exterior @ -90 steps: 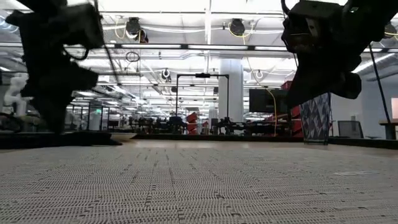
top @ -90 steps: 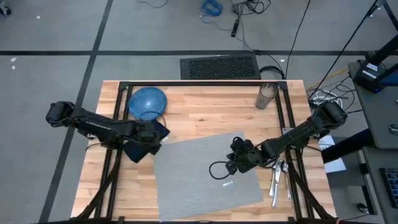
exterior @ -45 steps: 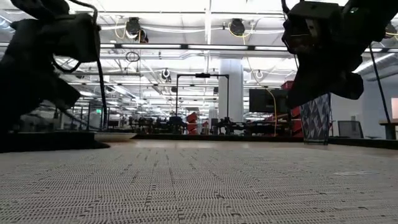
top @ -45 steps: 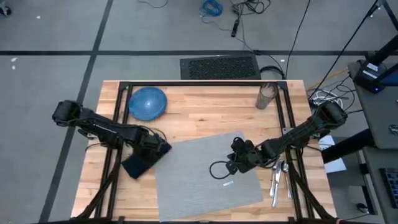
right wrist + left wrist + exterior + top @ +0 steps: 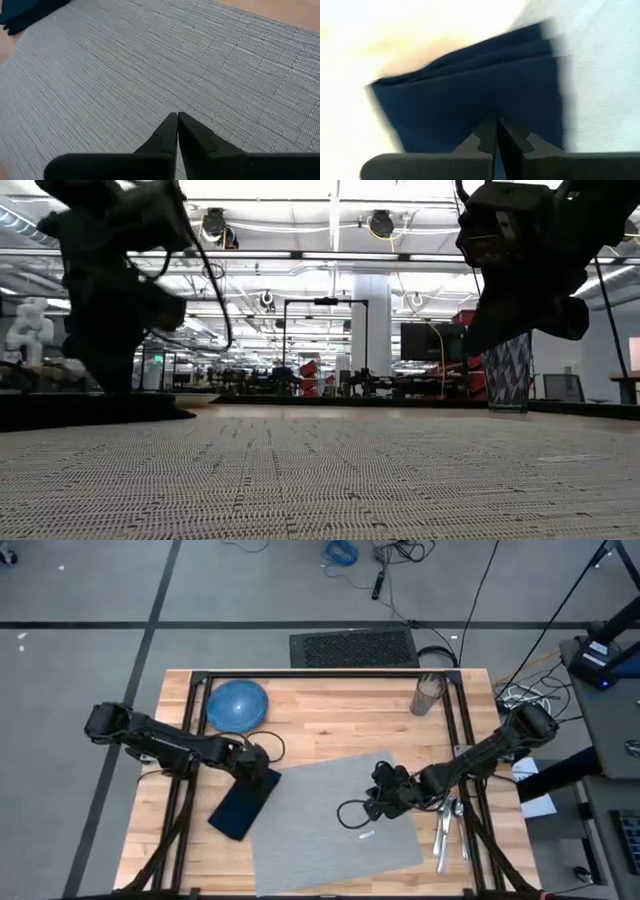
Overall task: Set table place
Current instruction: Move the dark blue napkin to the middle left of table
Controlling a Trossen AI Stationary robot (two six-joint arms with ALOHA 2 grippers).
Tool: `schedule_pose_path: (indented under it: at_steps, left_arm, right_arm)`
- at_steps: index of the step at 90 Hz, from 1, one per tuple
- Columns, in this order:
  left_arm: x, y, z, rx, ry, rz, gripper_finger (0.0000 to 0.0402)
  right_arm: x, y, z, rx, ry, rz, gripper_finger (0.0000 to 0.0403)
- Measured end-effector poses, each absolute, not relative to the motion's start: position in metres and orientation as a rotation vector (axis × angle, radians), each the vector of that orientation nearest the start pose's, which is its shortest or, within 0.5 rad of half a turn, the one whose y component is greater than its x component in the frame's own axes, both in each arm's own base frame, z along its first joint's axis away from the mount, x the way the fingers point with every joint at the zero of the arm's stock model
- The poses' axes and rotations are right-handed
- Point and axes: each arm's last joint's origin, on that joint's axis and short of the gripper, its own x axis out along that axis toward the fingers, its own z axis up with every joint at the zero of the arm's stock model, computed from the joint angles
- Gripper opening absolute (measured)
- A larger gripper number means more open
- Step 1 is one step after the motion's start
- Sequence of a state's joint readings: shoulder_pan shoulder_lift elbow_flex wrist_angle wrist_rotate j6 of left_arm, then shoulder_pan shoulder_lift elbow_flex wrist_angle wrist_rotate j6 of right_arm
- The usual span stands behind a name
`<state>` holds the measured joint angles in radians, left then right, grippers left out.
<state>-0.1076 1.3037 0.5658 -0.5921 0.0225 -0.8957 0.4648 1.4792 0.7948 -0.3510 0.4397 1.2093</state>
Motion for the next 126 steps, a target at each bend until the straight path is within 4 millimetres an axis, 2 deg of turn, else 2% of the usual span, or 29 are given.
schedule_pose_path:
  at_steps: [21, 36, 44, 59, 78, 90, 98, 110, 126]
  left_arm:
    - [0.175, -0.013, 0.14, -0.582, 1.434, 0.633, 0.0]
    - [0.151, -0.007, 0.143, -0.51, 1.564, 0.866, 0.0]
    - [0.147, -0.006, 0.147, -0.521, 1.555, 0.908, 0.0]
    - [0.154, -0.012, 0.15, -0.608, 1.469, 0.819, 0.0]
    - [0.179, -0.021, 0.158, -0.71, 1.218, 0.606, 0.0]
    - [0.194, -0.024, 0.167, -0.739, 1.078, 0.478, 0.0]
    - [0.197, -0.025, 0.17, -0.743, 1.062, 0.466, 0.0]
    - [0.194, -0.024, 0.17, -0.719, 1.094, 0.473, 0.0]
    - [0.183, -0.023, 0.166, -0.679, 1.203, 0.527, 0.0]
  right_arm:
    - [0.248, 0.111, 0.177, 0.679, 0.785, -0.52, 0.0]
    - [0.248, 0.11, 0.177, 0.69, 0.785, -0.529, 0.0]
    - [0.249, 0.109, 0.177, 0.691, 0.786, -0.533, 0.0]
    - [0.252, 0.106, 0.168, 0.698, 0.877, -0.516, 0.0]
    - [0.27, 0.108, 0.159, 0.701, 0.873, -0.382, 0.0]
    - [0.276, 0.107, 0.14, 0.703, 0.965, -0.36, 0.0]
    - [0.276, 0.107, 0.127, 0.719, 1.035, -0.369, 0.0]
    - [0.268, 0.114, 0.124, 0.77, 1.078, -0.461, 0.0]
    - [0.241, 0.128, 0.133, 0.801, 1.158, -0.572, 0.0]
